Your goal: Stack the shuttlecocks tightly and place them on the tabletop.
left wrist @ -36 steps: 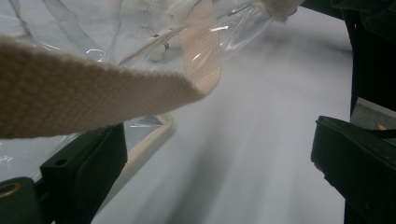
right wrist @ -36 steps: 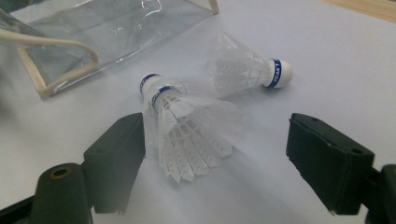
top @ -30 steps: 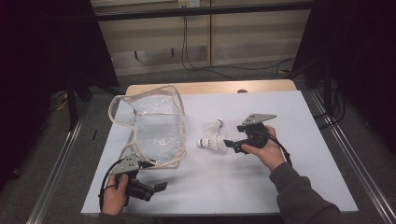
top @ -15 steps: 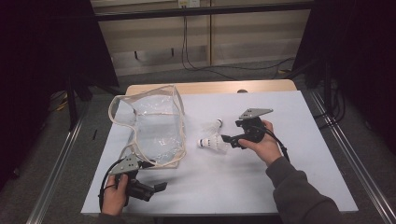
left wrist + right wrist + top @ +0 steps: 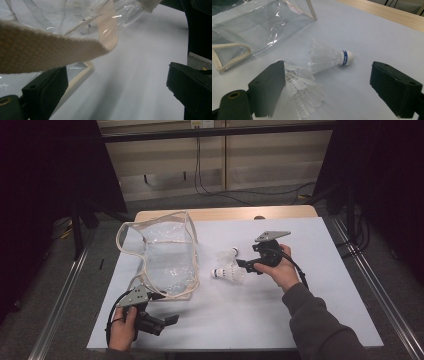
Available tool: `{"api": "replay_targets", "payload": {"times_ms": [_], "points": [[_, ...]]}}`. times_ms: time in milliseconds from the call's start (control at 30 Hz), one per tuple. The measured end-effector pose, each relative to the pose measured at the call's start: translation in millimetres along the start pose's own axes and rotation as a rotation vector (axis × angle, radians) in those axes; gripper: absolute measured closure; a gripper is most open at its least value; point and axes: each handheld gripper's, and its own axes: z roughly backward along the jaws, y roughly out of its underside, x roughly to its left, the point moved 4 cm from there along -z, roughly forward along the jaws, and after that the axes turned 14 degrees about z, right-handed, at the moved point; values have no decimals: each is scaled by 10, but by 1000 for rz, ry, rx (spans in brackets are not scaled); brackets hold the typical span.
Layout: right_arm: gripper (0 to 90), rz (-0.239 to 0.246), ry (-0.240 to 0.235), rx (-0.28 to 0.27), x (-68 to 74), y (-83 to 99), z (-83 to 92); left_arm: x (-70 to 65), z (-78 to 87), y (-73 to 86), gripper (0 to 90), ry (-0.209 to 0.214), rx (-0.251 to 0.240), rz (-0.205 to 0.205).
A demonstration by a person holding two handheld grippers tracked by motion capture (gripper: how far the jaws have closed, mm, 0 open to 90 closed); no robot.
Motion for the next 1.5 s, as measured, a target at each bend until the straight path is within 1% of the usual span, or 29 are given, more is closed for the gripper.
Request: {"api": "replay_targets", "payload": {"times_ms": [167, 300, 533, 600, 700, 733, 867, 1067, 1167, 1500], "points": [[119, 3, 2, 11, 6, -24, -40, 0, 2, 0, 39, 0, 2, 0], [119, 4, 1, 7, 16, -61, -59, 0, 1, 0, 39, 0, 1, 1], [116, 7, 7, 13, -12, -101, -89, 3, 3, 1, 39, 1, 2, 0], [115, 1, 5, 15, -14, -112, -103, 3, 3, 2, 38, 1, 2, 0], [115, 4, 8, 14, -14, -126, -129, 4, 3, 1, 38, 1, 3, -1], [115, -4, 9, 13, -10, -131, -137, 5, 4, 1, 38, 2, 3, -1], [110, -2, 12, 19, -20, -139, -167, 6, 4, 4, 38, 3, 2, -1], [112, 16, 29, 12, -26, -206, -176, 6, 3, 7, 37, -1, 5, -3], [108, 9, 26, 15, -32, -228, -192, 5, 5, 6, 37, -1, 4, -2], [97, 11, 19, 33, -20, -236, -285, 7, 4, 6, 37, 0, 4, -2]]}}
